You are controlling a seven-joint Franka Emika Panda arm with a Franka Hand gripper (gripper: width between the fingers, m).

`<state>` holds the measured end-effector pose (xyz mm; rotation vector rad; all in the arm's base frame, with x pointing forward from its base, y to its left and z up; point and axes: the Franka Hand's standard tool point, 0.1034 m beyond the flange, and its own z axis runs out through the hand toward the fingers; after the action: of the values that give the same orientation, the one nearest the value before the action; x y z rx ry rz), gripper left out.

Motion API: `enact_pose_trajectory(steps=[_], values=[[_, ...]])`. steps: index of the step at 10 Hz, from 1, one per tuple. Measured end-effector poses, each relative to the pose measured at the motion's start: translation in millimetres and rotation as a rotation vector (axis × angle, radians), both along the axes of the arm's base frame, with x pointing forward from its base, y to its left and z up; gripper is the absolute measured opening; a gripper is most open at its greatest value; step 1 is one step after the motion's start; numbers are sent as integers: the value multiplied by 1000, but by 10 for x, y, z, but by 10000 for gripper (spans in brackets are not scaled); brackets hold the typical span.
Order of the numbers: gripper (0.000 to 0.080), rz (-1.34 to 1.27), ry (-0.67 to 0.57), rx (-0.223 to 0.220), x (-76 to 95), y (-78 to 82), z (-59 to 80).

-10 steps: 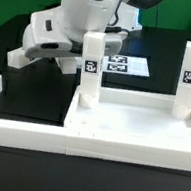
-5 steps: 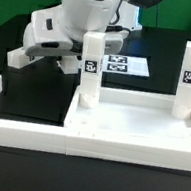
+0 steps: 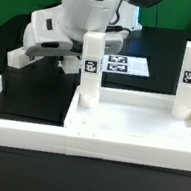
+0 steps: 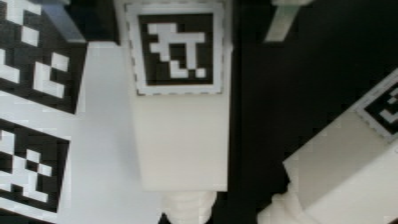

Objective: Assemble desk

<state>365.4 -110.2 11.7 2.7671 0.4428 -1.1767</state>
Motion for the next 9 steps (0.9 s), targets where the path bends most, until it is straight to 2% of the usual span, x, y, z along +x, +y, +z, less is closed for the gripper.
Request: enact_pose_trajectory(steps=[3,4,5,8,9], values=[[288,4,-1,4,6,-1,6],[288,13,-10,16,45,-6,49],[288,20,-22,31,101,-4,152],[288,27,-103,86,251,44,652],[288,25,-124,92,297,57,741]])
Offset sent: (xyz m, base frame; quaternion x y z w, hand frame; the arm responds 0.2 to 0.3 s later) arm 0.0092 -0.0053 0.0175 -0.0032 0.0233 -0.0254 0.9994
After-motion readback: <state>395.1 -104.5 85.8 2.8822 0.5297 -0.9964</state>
